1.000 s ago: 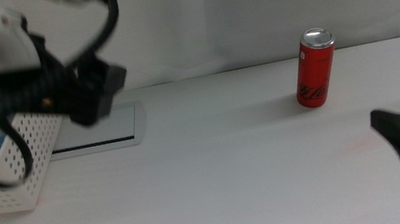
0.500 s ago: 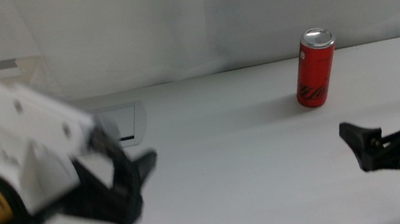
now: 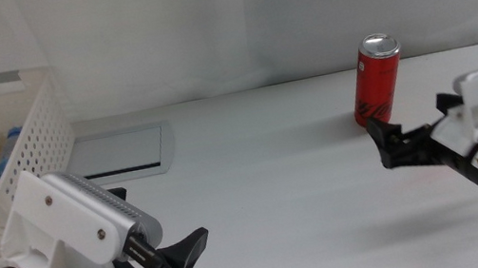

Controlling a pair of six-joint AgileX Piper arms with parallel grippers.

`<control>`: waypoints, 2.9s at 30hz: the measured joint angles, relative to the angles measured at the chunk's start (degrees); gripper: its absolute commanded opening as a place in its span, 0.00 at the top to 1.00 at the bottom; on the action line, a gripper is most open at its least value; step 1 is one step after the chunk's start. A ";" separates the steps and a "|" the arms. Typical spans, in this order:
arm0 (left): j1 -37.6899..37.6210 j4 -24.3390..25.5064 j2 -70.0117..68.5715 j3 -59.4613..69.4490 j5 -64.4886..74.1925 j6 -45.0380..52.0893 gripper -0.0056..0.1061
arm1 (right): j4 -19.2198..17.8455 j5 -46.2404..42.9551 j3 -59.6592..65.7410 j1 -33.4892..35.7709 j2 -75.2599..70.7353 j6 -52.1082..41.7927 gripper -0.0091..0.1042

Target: Use arms to grab the bottles and put them into the dustbin to the left of the table.

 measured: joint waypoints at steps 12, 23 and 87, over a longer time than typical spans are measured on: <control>0.00 0.00 0.00 0.00 0.53 -0.09 0.18 | 0.00 0.26 -11.72 0.00 9.90 -3.01 0.01; 0.00 0.00 0.00 0.00 2.80 -0.09 0.18 | 6.35 0.26 -19.64 0.00 17.22 -8.61 0.01; 0.00 -0.30 -27.78 3.42 21.26 -0.22 0.18 | 20.39 15.39 -15.75 28.66 2.41 -15.18 0.94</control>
